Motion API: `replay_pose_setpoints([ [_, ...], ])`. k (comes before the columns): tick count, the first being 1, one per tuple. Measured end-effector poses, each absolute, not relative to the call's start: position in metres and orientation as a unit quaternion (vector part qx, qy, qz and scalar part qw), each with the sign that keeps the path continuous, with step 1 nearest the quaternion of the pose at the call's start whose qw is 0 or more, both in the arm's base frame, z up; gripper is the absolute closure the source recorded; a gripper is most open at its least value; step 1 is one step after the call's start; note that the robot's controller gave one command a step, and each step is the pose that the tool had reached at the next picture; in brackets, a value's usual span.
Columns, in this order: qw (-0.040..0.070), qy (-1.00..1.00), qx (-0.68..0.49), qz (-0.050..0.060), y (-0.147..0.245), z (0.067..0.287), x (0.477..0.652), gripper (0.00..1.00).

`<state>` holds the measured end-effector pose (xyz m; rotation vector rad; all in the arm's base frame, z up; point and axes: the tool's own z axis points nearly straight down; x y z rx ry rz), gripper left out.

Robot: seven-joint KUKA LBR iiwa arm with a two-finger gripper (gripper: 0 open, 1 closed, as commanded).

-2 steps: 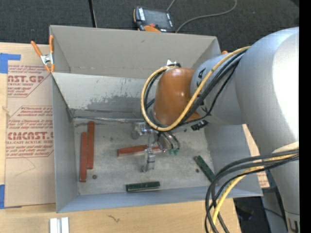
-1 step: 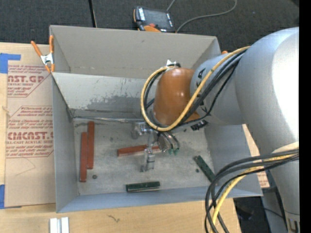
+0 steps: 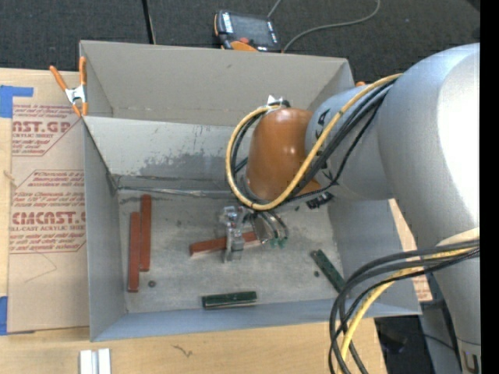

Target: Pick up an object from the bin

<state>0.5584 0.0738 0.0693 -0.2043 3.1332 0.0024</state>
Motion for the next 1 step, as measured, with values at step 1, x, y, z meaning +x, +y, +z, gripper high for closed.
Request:
replay_pose_setpoints([
  [1, 0.002, 0.998, -0.065, 0.001, 0.0743, 0.0906, 0.5591, 1.0],
])
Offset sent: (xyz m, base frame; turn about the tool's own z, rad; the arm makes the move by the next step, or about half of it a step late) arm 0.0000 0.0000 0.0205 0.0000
